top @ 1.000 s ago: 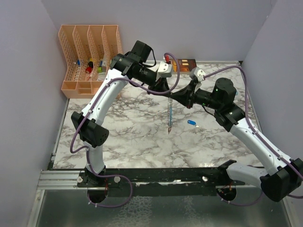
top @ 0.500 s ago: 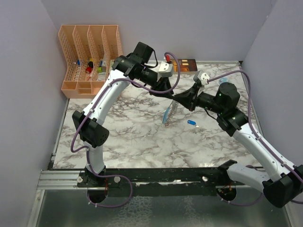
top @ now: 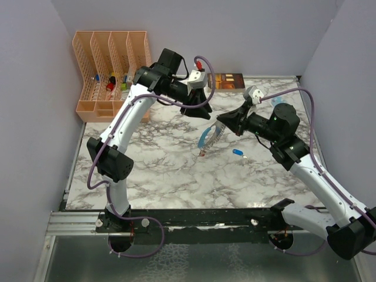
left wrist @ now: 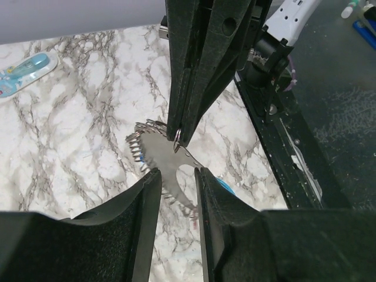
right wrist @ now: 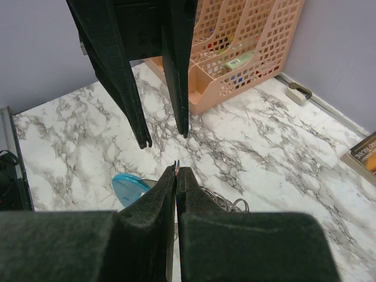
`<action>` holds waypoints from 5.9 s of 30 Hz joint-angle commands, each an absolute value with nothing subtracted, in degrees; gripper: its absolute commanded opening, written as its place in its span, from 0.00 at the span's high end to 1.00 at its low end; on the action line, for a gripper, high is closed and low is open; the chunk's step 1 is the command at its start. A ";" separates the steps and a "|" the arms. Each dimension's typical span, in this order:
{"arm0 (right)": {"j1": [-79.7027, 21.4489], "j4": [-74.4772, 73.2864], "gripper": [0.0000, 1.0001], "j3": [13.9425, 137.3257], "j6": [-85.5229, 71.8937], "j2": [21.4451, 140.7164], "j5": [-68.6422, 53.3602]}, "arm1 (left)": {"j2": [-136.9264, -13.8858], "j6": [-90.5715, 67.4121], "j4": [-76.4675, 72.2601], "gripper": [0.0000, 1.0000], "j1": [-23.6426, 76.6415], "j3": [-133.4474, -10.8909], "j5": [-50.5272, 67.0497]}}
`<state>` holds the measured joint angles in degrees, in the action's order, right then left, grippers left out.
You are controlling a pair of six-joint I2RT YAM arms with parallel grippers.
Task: Put the keys on the keyring
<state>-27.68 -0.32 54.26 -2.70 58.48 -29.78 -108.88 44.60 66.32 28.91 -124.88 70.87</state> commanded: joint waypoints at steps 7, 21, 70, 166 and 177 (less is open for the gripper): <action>-27.54 6.71 0.99 54.96 -5.09 57.65 -29.10 | -108.38 39.31 60.37 0.66 29.89 -123.02 77.38; -27.55 8.08 0.99 55.02 -6.01 57.56 -30.75 | -108.90 37.77 58.14 0.72 30.23 -122.57 78.13; -27.53 5.23 0.99 57.42 -9.36 58.51 -29.81 | -108.33 52.46 69.63 1.00 30.33 -122.92 81.68; -21.88 -33.16 0.99 56.13 -13.89 84.88 11.39 | -104.10 49.42 62.41 1.00 20.30 -111.78 74.49; -21.84 -25.35 0.99 53.76 1.14 60.37 -20.92 | -104.22 53.81 65.88 1.00 20.35 -114.32 68.36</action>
